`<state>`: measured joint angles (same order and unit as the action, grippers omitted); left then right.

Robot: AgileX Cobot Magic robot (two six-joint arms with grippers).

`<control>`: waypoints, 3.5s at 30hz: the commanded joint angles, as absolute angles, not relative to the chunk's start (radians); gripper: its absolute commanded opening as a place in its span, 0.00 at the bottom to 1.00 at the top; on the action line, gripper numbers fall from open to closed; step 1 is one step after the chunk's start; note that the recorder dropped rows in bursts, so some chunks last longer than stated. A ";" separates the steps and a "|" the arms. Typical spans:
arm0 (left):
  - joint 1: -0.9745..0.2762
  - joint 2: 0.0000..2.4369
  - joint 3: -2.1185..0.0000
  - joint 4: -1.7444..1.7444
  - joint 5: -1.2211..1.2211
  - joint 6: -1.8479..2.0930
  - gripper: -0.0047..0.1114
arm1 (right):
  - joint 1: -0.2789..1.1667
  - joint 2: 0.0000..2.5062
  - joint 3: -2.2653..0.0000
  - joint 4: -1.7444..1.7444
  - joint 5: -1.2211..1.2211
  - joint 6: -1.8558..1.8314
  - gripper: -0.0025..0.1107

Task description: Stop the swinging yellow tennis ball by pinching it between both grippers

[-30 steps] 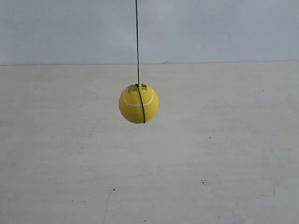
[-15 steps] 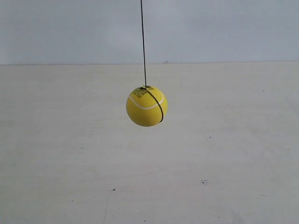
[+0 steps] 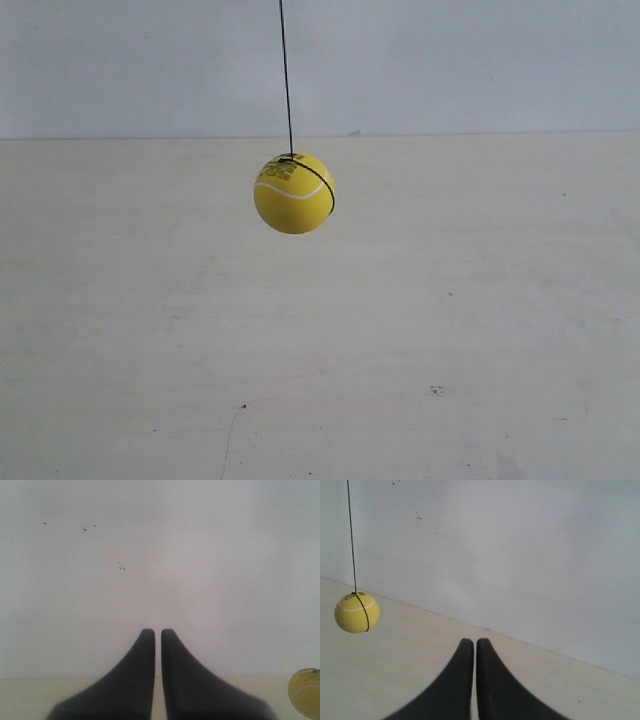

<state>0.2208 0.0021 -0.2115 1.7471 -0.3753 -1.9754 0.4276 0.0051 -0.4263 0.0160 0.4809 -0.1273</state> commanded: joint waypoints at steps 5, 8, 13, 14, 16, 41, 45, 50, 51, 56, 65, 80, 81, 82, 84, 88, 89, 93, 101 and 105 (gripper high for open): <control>0.218 0.000 -0.110 1.744 -0.310 -1.981 0.08 | 0.428 0.000 -0.213 -0.011 -0.116 -0.128 0.02; 0.218 0.000 -0.089 1.744 -0.210 -1.981 0.08 | 0.428 0.000 -0.120 0.019 -0.369 -0.128 0.02; 0.229 0.000 -0.089 1.744 -0.216 -1.956 0.08 | 0.428 0.000 -0.061 0.072 -0.291 -0.128 0.02; 0.233 0.000 -0.088 1.744 -0.236 -1.956 0.08 | 0.428 0.000 -0.050 0.072 -0.280 -0.128 0.02; 0.240 0.000 -0.082 1.744 -0.253 -1.956 0.08 | 0.428 0.000 -0.027 0.072 -0.268 -0.128 0.02; 0.259 0.000 0.000 1.708 -0.228 -1.832 0.08 | 0.428 0.000 0.000 0.072 0.006 -0.128 0.02; 0.259 0.000 0.000 1.707 -0.238 -1.832 0.08 | 0.428 0.000 0.000 0.072 0.006 -0.128 0.02; 0.297 0.000 0.000 1.707 -0.239 -1.832 0.08 | 0.104 0.000 0.000 0.072 -0.015 -0.128 0.02; 0.301 0.000 0.000 1.707 -0.239 -1.832 0.08 | 0.076 0.000 0.000 0.072 -0.015 -0.128 0.02; 0.310 0.000 0.000 1.707 -0.238 -1.832 0.08 | -0.059 0.000 0.000 0.072 -0.015 -0.128 0.02; 0.310 0.000 0.000 1.707 -0.238 -1.832 0.08 | -0.060 0.000 0.000 0.072 -0.015 -0.128 0.02; 0.310 0.020 0.000 1.744 -0.431 -1.827 0.08 | -0.060 0.000 0.000 0.072 0.344 -0.128 0.02; 0.310 0.028 0.000 1.744 -0.445 -1.827 0.08 | -0.060 0.000 0.000 0.072 0.344 -0.128 0.02; 0.310 0.036 0.000 1.744 -0.445 -1.827 0.08 | -0.060 0.000 0.000 0.072 0.344 -0.128 0.02; 0.310 0.046 0.000 1.744 -0.425 -1.827 0.08 | -0.060 0.000 0.000 0.072 0.344 -0.128 0.02; 0.310 0.047 0.000 1.744 -0.311 -1.827 0.08 | -0.060 0.000 0.000 0.072 0.344 -0.128 0.02; 0.310 0.047 0.000 1.744 -0.241 -1.827 0.08 | -0.060 0.000 0.000 0.072 0.344 -0.128 0.02; 0.310 0.047 0.000 1.744 0.093 -1.776 0.08 | -0.060 0.000 0.000 0.072 0.344 -0.128 0.02; 0.310 0.047 0.000 1.744 -0.116 -1.611 0.08 | -0.060 0.000 0.000 0.072 0.345 -0.128 0.02; 0.310 0.047 0.000 1.744 -0.105 -1.620 0.08 | -0.060 0.000 0.000 0.074 0.341 -0.128 0.02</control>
